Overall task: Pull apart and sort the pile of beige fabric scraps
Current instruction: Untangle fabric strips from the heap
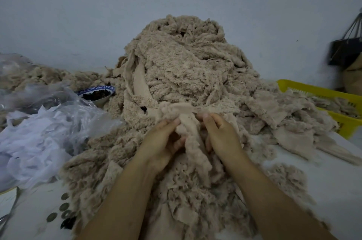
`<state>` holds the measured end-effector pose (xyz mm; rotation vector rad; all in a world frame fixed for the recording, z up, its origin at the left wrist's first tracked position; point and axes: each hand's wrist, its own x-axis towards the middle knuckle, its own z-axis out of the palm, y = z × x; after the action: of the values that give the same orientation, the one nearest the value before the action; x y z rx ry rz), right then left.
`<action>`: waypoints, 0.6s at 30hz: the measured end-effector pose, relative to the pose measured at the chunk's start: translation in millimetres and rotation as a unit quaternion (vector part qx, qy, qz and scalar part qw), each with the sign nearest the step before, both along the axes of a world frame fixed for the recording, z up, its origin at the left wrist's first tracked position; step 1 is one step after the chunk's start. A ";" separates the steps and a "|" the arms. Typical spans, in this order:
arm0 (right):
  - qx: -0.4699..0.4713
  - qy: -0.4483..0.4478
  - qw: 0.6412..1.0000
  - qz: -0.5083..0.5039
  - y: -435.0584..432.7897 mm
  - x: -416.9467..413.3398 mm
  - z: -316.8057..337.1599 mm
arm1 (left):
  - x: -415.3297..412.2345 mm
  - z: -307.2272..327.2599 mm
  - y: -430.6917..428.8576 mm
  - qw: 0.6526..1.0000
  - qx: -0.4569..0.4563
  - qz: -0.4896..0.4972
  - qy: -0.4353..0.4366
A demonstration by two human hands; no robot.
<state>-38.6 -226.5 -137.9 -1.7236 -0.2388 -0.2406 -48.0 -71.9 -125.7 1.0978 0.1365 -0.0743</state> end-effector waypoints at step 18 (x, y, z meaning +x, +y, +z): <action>-0.048 -0.020 0.998 -0.042 -7.0 2.8 2.2 | 6.0 -0.5 7.7 0.984 -0.093 0.151 0.031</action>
<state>-35.8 -233.5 -135.7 -1.8284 -0.2102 -0.3302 -42.0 -64.2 -126.2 0.8782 0.3435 0.1491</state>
